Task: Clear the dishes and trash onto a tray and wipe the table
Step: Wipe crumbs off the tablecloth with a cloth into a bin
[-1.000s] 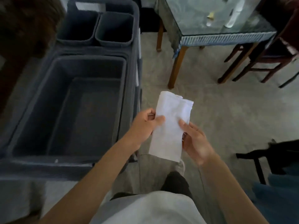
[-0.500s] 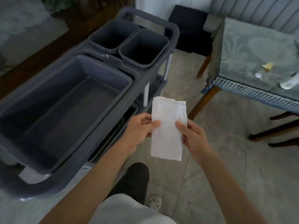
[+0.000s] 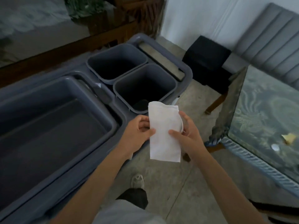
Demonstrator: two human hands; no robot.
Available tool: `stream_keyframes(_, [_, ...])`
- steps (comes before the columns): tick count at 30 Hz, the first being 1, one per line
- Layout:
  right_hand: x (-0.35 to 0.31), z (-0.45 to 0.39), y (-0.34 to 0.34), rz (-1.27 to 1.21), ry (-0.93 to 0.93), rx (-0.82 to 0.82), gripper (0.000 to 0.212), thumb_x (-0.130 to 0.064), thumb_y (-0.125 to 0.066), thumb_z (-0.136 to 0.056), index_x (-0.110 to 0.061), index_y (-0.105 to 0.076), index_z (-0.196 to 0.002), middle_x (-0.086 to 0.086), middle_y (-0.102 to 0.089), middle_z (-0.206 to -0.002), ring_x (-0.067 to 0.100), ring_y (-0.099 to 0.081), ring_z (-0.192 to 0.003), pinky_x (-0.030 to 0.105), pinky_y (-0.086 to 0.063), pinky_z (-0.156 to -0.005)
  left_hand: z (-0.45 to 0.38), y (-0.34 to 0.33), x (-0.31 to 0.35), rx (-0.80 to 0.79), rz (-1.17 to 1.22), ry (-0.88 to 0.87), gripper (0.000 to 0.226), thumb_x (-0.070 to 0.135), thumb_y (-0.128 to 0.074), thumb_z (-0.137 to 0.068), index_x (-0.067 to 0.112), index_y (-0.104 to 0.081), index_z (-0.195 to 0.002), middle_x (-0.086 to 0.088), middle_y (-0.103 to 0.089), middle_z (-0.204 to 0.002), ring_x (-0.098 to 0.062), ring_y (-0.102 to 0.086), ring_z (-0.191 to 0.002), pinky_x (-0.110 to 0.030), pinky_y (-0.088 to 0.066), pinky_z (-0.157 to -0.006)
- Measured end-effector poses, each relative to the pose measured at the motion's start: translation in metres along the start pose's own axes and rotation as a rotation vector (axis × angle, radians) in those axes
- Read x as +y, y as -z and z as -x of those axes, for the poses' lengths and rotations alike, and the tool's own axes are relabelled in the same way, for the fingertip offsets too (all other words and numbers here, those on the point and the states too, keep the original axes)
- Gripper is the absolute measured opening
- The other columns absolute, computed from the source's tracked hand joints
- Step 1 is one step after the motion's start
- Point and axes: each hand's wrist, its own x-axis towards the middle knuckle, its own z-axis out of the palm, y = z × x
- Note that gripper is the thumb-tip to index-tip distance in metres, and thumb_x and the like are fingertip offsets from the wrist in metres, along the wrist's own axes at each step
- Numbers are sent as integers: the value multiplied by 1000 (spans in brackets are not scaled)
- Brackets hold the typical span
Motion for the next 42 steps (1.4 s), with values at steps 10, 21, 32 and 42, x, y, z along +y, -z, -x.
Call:
stream_keyframes(10, [-28, -163, -2, 410, 108, -277, 65, -20, -77, -94, -33, -44, -148, -13, -47, -144, 15, -55, -127, 39, -60, -95, -105, 0, 9, 326, -128, 26, 30, 12, -76, -90, 17, -63, -117, 9, -71, -99, 1, -68, -83, -7, -51, -67])
stream_keyframes(21, [-15, -220, 12, 1016, 370, -477, 73, -58, -70, -90, -25, -45, -150, 1, -36, -154, 16, -43, -127, 36, -48, -103, -113, -35, -6, 537, -762, 16, 62, 34, -77, -86, 12, -52, -139, -7, -55, -120, -27, -51, -110, -41, -54, -90])
stream_keyframes(32, [-27, -277, 3, 1329, 669, -1054, 120, -83, -70, -70, -26, -22, -164, -5, -21, -171, 15, -17, -157, 39, -13, -125, -181, -29, 7, -102, -1193, 220, 107, 75, -70, -70, 23, -31, -155, 6, -44, -154, -19, -38, -144, -44, -23, -122])
stream_keyframes(42, [-2, -282, 0, 1298, 909, -972, 56, -67, -72, -74, -29, -66, -115, -9, -73, -97, 19, -71, -81, 30, -47, -59, -181, -54, -15, 121, -1311, 341, 48, 65, -59, -82, 31, -60, -116, 10, -71, -97, -17, -70, -85, -30, -44, -67])
